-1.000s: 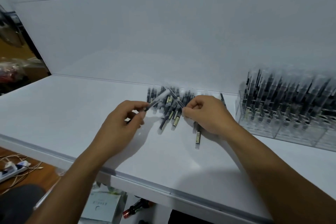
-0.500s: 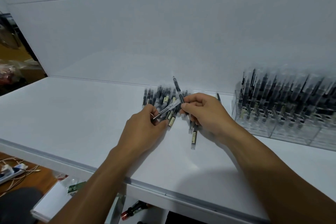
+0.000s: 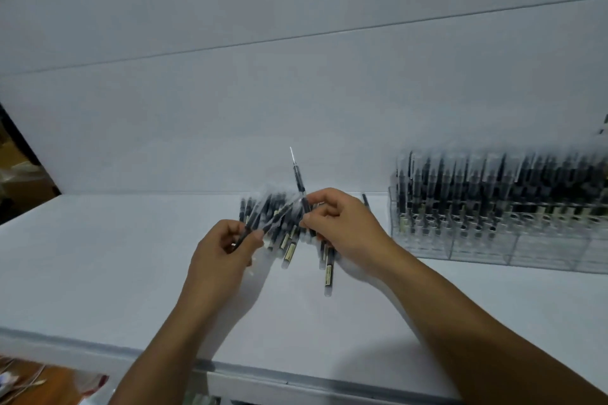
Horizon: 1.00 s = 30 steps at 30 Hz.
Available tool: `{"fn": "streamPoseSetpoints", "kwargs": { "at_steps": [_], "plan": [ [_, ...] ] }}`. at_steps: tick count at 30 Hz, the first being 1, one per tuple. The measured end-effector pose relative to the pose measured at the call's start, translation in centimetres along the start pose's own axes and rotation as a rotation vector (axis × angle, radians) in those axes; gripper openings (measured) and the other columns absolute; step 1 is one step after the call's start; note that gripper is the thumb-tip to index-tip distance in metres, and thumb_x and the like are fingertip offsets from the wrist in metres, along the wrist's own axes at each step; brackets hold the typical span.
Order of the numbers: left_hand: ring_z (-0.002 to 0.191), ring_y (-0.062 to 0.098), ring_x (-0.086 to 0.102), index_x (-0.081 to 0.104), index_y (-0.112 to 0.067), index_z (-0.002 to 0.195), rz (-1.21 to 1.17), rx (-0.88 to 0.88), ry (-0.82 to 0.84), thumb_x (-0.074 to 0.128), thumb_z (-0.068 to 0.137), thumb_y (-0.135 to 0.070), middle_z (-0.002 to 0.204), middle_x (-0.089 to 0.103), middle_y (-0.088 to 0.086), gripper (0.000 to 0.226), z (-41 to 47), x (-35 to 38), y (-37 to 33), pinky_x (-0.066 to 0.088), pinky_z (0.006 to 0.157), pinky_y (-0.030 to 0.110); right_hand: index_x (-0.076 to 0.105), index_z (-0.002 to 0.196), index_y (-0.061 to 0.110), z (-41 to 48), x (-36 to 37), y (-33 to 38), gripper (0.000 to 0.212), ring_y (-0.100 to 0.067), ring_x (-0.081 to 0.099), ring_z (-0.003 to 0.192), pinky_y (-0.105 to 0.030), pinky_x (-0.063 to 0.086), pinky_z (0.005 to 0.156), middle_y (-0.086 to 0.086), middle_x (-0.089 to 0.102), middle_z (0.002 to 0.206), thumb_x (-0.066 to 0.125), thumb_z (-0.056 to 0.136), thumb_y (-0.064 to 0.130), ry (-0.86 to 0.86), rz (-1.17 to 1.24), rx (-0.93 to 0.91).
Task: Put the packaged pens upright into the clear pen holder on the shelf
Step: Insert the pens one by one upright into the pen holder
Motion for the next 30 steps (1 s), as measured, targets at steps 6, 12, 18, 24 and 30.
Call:
{"fn": "streamPoseSetpoints", "kwargs": {
  "at_steps": [6,12,18,24,30],
  "plan": [
    [0.06,0.014,0.044,0.064,-0.007,0.087,-0.273,0.006,0.137,0.063,0.09,-0.026,0.064,0.054,0.003,0.02,-0.8,2.8,-2.2,0.036,0.059,0.026,0.06,0.098,0.027,-2.9,-3.6,3.3,0.014,-0.005,0.059,0.064,-0.024,0.047,0.064,-0.002,0.073,0.082,0.065,0.089,0.018,-0.066,-0.235,-0.094],
    [0.056,0.009,0.047,0.061,-0.003,0.093,-0.466,0.023,0.342,0.059,0.092,-0.019,0.07,0.065,-0.004,0.016,-2.2,9.6,-5.5,0.039,0.054,0.019,0.06,0.094,0.025,-6.9,-11.0,4.7,0.01,0.0,0.061,0.062,-0.013,0.044,0.057,0.005,0.069,0.072,0.065,0.092,0.016,-0.237,-0.261,-0.125],
    [0.054,0.006,0.048,0.06,-0.007,0.093,-0.645,-0.042,0.554,0.057,0.093,-0.02,0.072,0.067,-0.005,0.013,-4.4,17.2,-8.4,0.04,0.049,0.016,0.067,0.091,0.013,-10.8,-19.4,5.7,0.007,-0.008,0.058,0.069,-0.017,0.047,0.059,-0.015,0.067,0.088,0.066,0.091,0.02,-0.495,-0.333,-0.143],
    [0.057,0.008,0.048,0.06,-0.014,0.086,-0.741,-0.067,0.675,0.061,0.086,-0.025,0.081,0.069,-0.002,0.011,-5.7,21.4,-10.7,0.038,0.052,0.021,0.06,0.108,0.015,-11.5,-24.5,6.0,0.018,-0.031,0.068,0.089,-0.034,0.055,0.072,-0.017,0.066,0.093,0.067,0.091,0.017,-0.656,-0.386,-0.163],
    [0.056,0.007,0.047,0.062,-0.017,0.087,-0.851,-0.13,0.698,0.065,0.081,-0.027,0.083,0.069,0.0,0.013,-6.9,23.6,-11.0,0.034,0.055,0.023,0.063,0.106,0.009,-10.0,-25.7,5.8,0.017,-0.026,0.07,0.086,-0.045,0.057,0.082,-0.016,0.069,0.094,0.065,0.093,0.019,-0.679,-0.486,-0.17]
  ]
}}
Point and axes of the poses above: each hand's wrist, its own z-axis towards the middle knuckle, its own x-axis out of the palm, y = z × x, the point moved 7 cm from there along z, towards the middle knuckle
